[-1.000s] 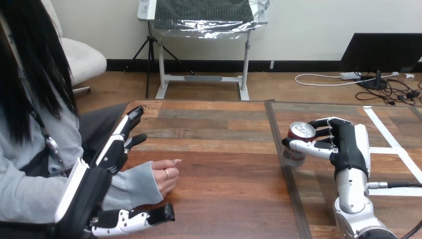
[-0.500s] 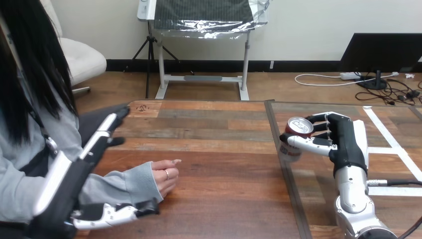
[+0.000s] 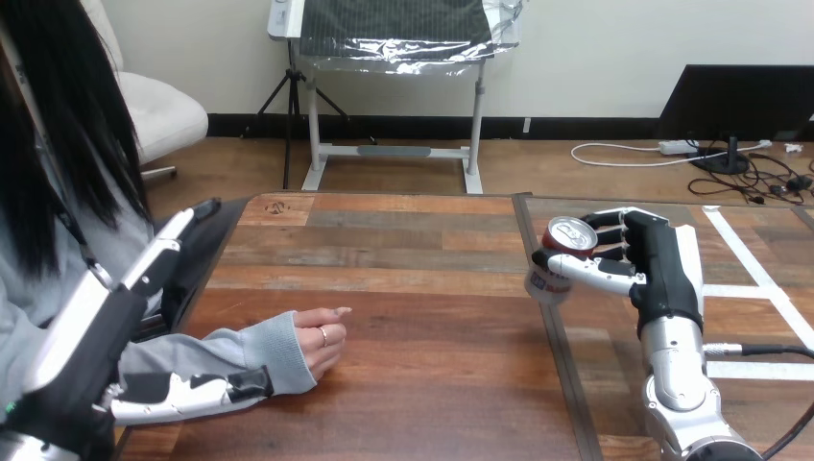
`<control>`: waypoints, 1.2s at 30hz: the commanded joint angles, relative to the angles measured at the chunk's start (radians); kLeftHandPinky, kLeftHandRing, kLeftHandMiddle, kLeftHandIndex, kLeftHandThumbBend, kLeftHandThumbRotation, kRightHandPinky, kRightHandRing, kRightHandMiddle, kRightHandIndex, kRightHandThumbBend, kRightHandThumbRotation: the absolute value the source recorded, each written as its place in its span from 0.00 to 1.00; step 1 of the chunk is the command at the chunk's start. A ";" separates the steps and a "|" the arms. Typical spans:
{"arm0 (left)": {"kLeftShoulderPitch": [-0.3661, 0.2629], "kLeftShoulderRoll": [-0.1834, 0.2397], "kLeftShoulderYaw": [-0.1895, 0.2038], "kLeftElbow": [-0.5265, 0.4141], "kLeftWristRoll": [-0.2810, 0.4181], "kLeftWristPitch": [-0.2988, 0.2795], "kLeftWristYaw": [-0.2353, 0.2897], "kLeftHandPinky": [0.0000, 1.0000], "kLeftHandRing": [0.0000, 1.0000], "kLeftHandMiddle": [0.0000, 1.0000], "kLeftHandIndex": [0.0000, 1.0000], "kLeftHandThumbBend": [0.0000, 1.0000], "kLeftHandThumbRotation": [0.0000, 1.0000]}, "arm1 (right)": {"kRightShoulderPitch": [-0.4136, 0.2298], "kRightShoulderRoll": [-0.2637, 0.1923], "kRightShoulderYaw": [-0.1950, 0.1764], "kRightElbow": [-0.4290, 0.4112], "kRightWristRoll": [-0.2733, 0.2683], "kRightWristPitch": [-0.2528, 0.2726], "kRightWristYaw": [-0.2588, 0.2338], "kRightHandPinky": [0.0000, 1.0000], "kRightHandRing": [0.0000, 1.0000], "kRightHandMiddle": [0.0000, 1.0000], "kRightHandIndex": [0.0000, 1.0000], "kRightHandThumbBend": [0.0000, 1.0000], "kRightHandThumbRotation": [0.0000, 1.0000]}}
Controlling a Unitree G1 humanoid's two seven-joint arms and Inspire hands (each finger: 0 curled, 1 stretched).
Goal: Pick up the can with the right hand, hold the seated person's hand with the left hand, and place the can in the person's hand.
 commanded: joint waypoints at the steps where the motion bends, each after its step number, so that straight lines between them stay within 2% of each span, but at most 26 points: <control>1: -0.105 0.055 -0.024 0.032 0.024 -0.013 0.034 0.89 0.96 0.95 0.95 1.00 0.37 | -0.080 0.012 -0.019 -0.085 0.027 -0.065 0.008 0.33 0.38 0.44 0.48 0.83 0.00; 4: -0.131 0.081 -0.029 0.074 0.041 -0.035 0.044 0.88 0.95 0.95 0.95 1.00 0.36 | -0.074 0.012 -0.020 -0.088 0.036 -0.086 0.023 0.33 0.38 0.45 0.48 0.83 0.00; 12: -0.170 0.132 -0.049 0.138 0.088 -0.046 0.073 0.81 0.89 0.90 0.91 1.00 0.35 | -0.064 0.018 -0.028 -0.095 0.065 -0.118 0.062 0.33 0.39 0.45 0.49 0.82 0.00; 19: -0.193 0.169 -0.082 0.172 0.106 -0.025 0.070 0.79 0.87 0.88 0.89 1.00 0.34 | -0.053 0.024 -0.035 -0.109 0.093 -0.143 0.100 0.33 0.39 0.45 0.48 0.82 0.00; 30: -0.200 0.209 -0.127 0.166 0.131 0.043 0.056 0.81 0.87 0.88 0.89 1.00 0.31 | -0.038 0.037 -0.054 -0.131 0.129 -0.176 0.163 0.33 0.39 0.45 0.48 0.82 0.00; 36: -0.212 0.230 -0.154 0.181 0.142 0.055 0.057 0.82 0.87 0.88 0.88 1.00 0.29 | -0.027 0.044 -0.058 -0.150 0.143 -0.192 0.192 0.33 0.39 0.45 0.48 0.81 0.00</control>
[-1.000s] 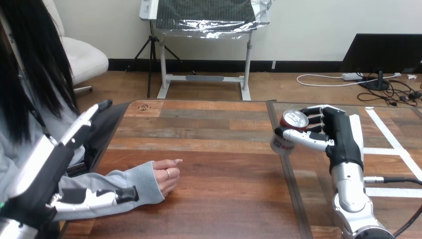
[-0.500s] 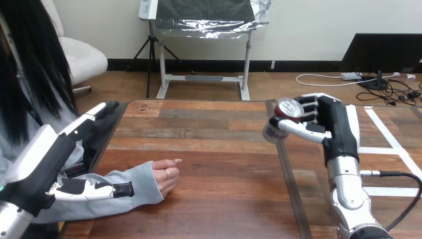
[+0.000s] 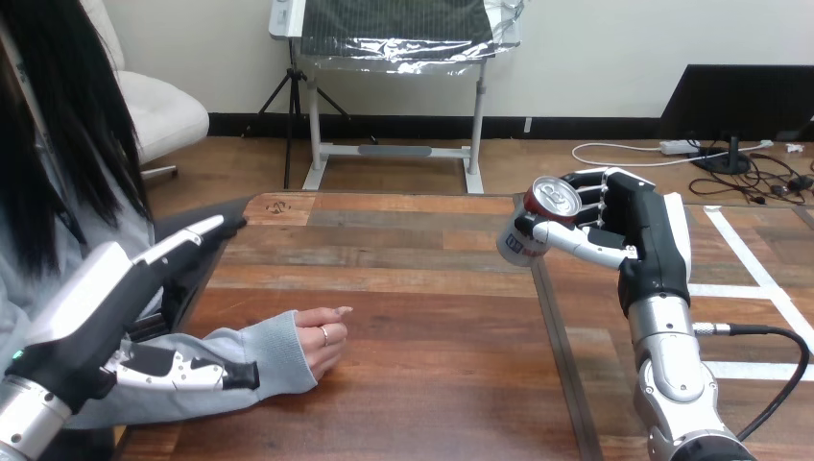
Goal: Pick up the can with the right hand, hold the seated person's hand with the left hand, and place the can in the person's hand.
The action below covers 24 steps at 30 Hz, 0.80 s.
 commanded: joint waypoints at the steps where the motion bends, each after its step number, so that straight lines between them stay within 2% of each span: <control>1: -0.072 0.046 -0.031 0.014 0.016 0.012 0.007 0.82 0.87 0.88 0.88 1.00 0.29 | -0.032 0.015 -0.021 -0.079 0.032 -0.057 0.026 0.33 0.39 0.45 0.48 0.81 0.00; 9: -0.088 0.070 -0.061 0.033 0.040 0.034 0.007 0.83 0.87 0.88 0.87 1.00 0.31 | -0.016 0.020 -0.022 -0.101 0.049 -0.073 0.051 0.33 0.39 0.45 0.48 0.81 0.00; 18: -0.123 0.089 -0.095 0.098 0.069 0.011 0.027 0.80 0.84 0.84 0.84 1.00 0.30 | 0.001 0.026 -0.027 -0.124 0.062 -0.073 0.075 0.33 0.39 0.45 0.48 0.81 0.00; 24: -0.139 0.101 -0.114 0.118 0.085 0.015 0.032 0.77 0.81 0.81 0.81 1.00 0.30 | 0.013 0.029 -0.030 -0.138 0.067 -0.080 0.091 0.33 0.39 0.45 0.48 0.81 0.00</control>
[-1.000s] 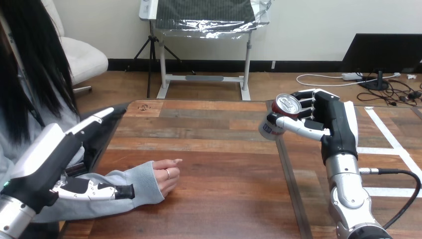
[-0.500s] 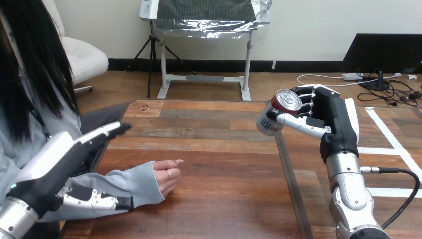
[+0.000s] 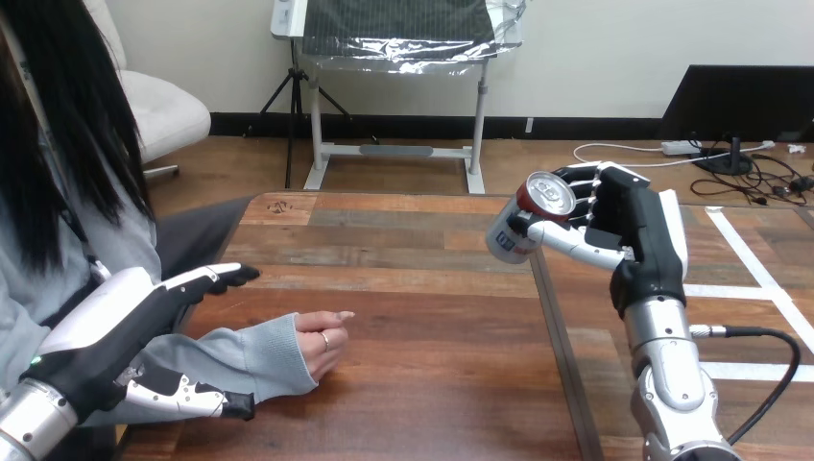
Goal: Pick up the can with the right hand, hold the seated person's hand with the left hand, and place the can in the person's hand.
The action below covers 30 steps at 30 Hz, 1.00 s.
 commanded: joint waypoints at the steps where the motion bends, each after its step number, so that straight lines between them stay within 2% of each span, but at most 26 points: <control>1: -0.086 0.041 -0.024 0.017 0.018 -0.014 0.027 0.76 0.81 0.81 0.81 1.00 0.30 | -0.032 0.000 -0.018 -0.074 0.020 -0.047 0.010 0.33 0.39 0.45 0.48 0.81 0.00; 9: -0.104 0.052 -0.049 0.047 0.041 -0.030 0.048 0.72 0.78 0.78 0.79 1.00 0.32 | -0.016 0.002 -0.016 -0.091 0.019 -0.056 0.017 0.34 0.39 0.45 0.48 0.82 0.00; 12: -0.119 0.050 -0.073 0.066 0.050 -0.011 0.053 0.68 0.74 0.75 0.76 1.00 0.31 | 0.008 0.002 -0.016 -0.111 0.030 -0.079 0.047 0.34 0.39 0.45 0.48 0.82 0.00; 17: -0.127 0.049 -0.087 0.079 0.065 -0.011 0.068 0.65 0.71 0.74 0.75 1.00 0.29 | 0.020 0.005 -0.021 -0.120 0.044 -0.089 0.082 0.34 0.39 0.45 0.48 0.82 0.00; 26: -0.139 0.051 -0.111 0.098 0.086 -0.007 0.085 0.61 0.67 0.71 0.73 1.00 0.25 | 0.041 0.015 -0.029 -0.137 0.059 -0.086 0.119 0.34 0.39 0.45 0.48 0.82 0.00; 30: -0.142 0.048 -0.120 0.101 0.093 -0.002 0.091 0.55 0.62 0.70 0.72 1.00 0.21 | 0.051 0.017 -0.026 -0.143 0.056 -0.094 0.124 0.34 0.39 0.45 0.48 0.83 0.00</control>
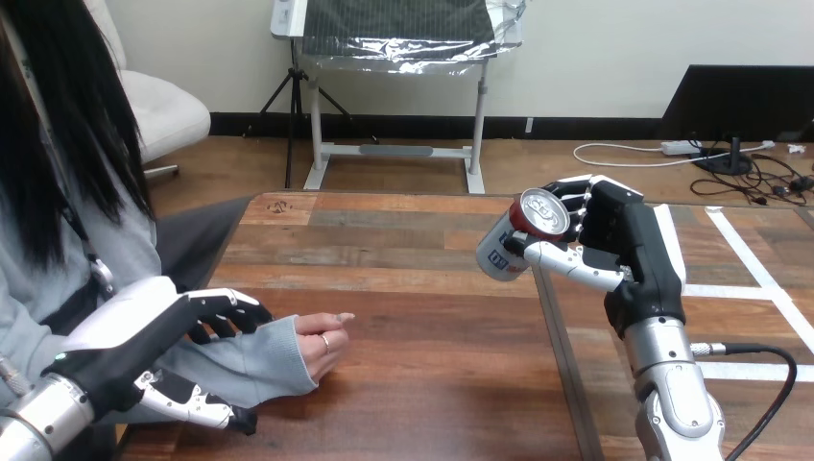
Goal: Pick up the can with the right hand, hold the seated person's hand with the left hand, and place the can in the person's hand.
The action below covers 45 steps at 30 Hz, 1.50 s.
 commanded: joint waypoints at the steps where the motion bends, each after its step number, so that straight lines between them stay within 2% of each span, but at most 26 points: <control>1: -0.070 0.018 -0.019 0.012 0.008 0.004 0.030 0.55 0.62 0.70 0.71 1.00 0.21 | -0.027 0.010 -0.011 -0.077 0.021 -0.042 0.007 0.34 0.39 0.45 0.48 0.83 0.00; 7: -0.075 0.012 -0.034 0.019 0.017 0.007 0.045 0.56 0.62 0.68 0.70 1.00 0.18 | -0.011 0.013 -0.003 -0.091 0.012 -0.054 0.007 0.34 0.39 0.45 0.48 0.84 0.00; 10: -0.077 0.009 -0.040 0.022 0.021 0.008 0.053 0.57 0.62 0.67 0.68 1.00 0.18 | -0.002 0.013 0.004 -0.099 -0.004 -0.058 -0.008 0.34 0.39 0.45 0.48 0.84 0.00; 14: -0.081 0.004 -0.048 0.029 0.022 0.000 0.064 0.58 0.62 0.65 0.67 1.00 0.17 | 0.009 0.022 0.002 -0.115 0.012 -0.045 0.011 0.35 0.40 0.46 0.48 0.84 0.00; 22: -0.085 0.001 -0.062 0.033 0.025 -0.005 0.081 0.54 0.57 0.60 0.61 1.00 0.12 | 0.025 0.031 0.003 -0.135 0.022 -0.044 0.031 0.35 0.40 0.46 0.49 0.84 0.00; 32: -0.094 -0.002 -0.083 0.052 0.026 -0.021 0.105 0.48 0.52 0.55 0.56 1.00 0.02 | 0.031 0.028 0.006 -0.133 0.007 -0.045 0.028 0.34 0.39 0.46 0.49 0.84 0.00; 45: -0.095 -0.003 -0.095 0.066 0.023 -0.041 0.110 0.44 0.48 0.52 0.53 1.00 0.00 | 0.039 0.021 0.007 -0.133 -0.008 -0.043 0.034 0.35 0.40 0.46 0.49 0.83 0.00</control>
